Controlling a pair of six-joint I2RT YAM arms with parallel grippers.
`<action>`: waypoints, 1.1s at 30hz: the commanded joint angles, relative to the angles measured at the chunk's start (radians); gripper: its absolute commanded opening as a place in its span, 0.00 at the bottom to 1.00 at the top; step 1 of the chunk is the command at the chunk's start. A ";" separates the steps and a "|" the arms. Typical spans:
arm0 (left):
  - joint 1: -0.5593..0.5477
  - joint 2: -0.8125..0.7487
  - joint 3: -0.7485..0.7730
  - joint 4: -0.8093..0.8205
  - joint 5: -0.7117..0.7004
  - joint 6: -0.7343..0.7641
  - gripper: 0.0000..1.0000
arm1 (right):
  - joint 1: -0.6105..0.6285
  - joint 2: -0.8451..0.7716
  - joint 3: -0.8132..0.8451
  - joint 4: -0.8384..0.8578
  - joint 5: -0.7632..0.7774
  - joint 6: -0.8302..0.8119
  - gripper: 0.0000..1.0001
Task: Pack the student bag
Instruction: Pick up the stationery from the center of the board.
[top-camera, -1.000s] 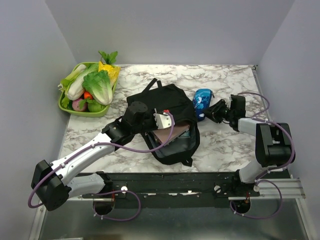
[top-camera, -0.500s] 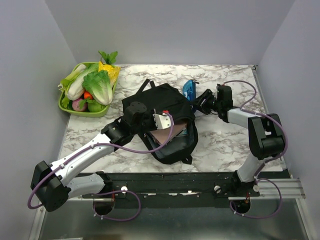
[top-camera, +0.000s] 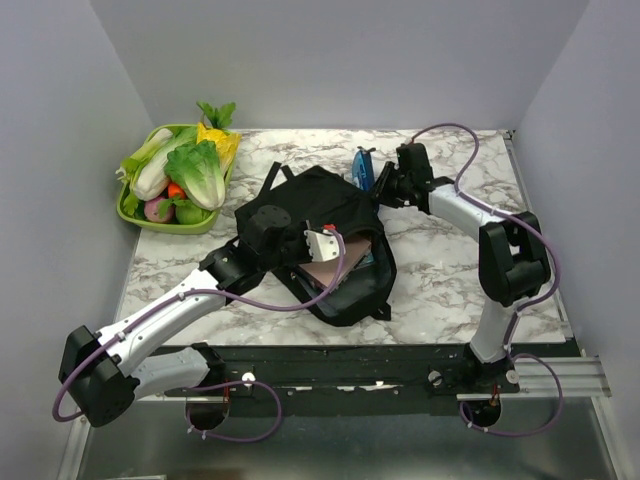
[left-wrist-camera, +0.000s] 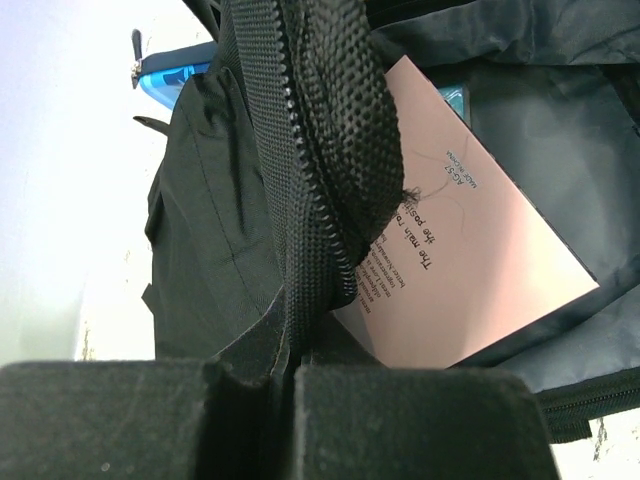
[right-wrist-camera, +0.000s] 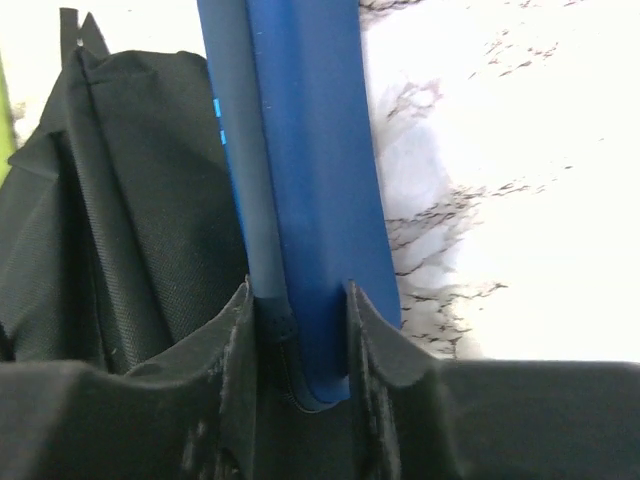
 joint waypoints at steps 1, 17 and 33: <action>0.001 -0.031 -0.016 0.026 0.057 0.018 0.00 | 0.025 0.033 0.050 -0.204 0.165 -0.119 0.26; 0.005 -0.048 -0.014 0.017 0.053 0.031 0.00 | 0.035 -0.276 -0.186 -0.194 0.286 -0.148 0.01; 0.005 -0.063 -0.037 0.038 0.057 0.028 0.00 | 0.038 -1.023 -0.530 -0.346 0.101 0.013 0.01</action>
